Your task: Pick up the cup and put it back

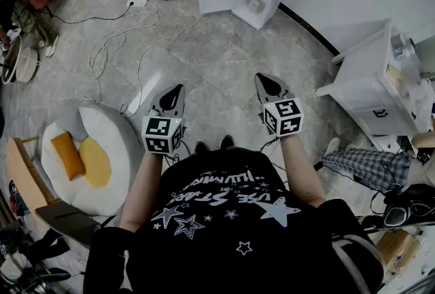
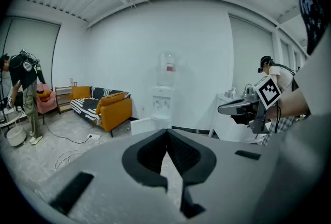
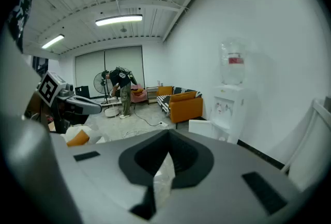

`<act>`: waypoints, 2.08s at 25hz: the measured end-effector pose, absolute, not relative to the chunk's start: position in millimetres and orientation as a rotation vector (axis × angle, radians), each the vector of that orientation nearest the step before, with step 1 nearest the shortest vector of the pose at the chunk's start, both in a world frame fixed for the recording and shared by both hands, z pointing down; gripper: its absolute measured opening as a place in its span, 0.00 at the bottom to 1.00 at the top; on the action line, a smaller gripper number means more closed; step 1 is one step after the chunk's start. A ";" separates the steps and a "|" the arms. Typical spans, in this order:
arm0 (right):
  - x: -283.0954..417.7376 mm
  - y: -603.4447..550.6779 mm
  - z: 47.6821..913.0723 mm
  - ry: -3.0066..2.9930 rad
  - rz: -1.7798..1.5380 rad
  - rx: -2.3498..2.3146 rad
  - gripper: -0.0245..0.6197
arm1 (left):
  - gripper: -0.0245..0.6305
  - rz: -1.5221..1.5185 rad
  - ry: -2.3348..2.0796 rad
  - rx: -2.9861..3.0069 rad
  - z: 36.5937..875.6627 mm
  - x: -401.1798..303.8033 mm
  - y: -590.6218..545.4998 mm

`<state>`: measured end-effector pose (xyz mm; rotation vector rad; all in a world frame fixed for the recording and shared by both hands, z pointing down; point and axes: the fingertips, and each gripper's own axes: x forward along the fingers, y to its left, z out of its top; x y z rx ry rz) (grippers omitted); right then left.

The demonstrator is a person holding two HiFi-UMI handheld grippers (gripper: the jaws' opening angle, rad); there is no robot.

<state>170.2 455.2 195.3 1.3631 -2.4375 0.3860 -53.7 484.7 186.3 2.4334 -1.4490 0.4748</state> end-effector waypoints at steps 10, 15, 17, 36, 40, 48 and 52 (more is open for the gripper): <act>189.1 453.4 205.1 -2.436 0.360 1.354 0.05 | 0.05 0.513 -1.459 2.421 194.1 -44.0 483.8; 209.8 445.0 204.2 -2.444 0.431 1.476 0.05 | 0.05 0.484 -1.519 2.395 189.5 -49.7 480.9; 217.2 443.8 207.7 -2.433 0.465 1.515 0.05 | 0.05 0.474 -1.541 2.378 190.5 -52.0 481.6; 205.9 320.6 247.1 -2.266 0.625 1.728 0.60 | 0.05 0.444 -1.392 2.418 229.4 -85.3 309.4; 190.8 267.0 262.7 -2.156 0.639 1.807 0.60 | 0.05 0.455 -1.317 2.448 240.8 -105.8 243.3; 161.6 189.9 256.3 -2.041 0.651 1.964 0.56 | 0.05 0.497 -1.167 2.537 250.1 -137.0 144.8; 170.4 167.1 264.1 -1.983 0.670 2.010 0.55 | 0.05 0.537 -1.076 2.560 264.7 -124.2 114.3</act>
